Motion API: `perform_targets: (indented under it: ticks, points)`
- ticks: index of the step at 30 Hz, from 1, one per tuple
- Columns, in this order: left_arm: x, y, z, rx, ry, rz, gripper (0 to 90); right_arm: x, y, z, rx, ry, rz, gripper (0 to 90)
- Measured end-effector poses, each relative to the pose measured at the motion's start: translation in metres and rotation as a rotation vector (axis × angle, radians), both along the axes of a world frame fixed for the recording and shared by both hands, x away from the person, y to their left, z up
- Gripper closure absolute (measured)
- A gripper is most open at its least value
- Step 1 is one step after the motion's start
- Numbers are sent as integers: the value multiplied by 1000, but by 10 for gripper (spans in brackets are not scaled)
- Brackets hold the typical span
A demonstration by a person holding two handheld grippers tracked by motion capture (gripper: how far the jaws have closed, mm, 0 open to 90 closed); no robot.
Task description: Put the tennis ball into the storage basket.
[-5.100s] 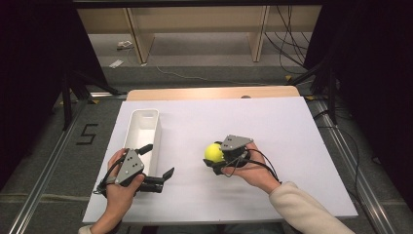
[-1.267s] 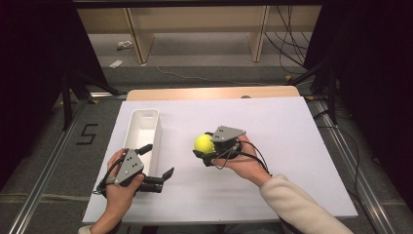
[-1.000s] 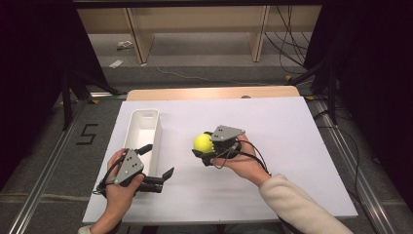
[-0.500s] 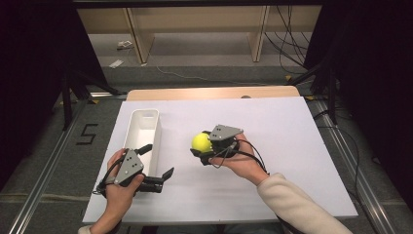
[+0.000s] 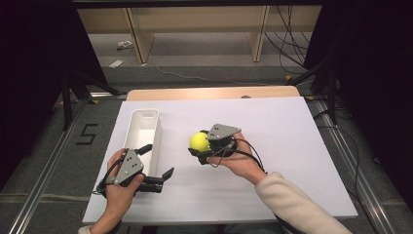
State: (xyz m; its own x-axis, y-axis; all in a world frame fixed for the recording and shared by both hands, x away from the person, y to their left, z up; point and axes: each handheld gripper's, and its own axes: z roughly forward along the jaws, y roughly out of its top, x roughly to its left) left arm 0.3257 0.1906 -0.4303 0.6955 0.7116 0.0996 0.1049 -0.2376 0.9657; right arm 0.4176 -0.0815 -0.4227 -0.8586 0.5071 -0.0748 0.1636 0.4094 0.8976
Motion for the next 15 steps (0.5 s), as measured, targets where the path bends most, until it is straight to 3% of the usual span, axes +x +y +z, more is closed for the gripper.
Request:
perform_targets:
  ticks: [15]
  points:
    - [0, 0, 0, -1, 1, 0, 0, 1, 5, 1, 3, -1, 7, 266]
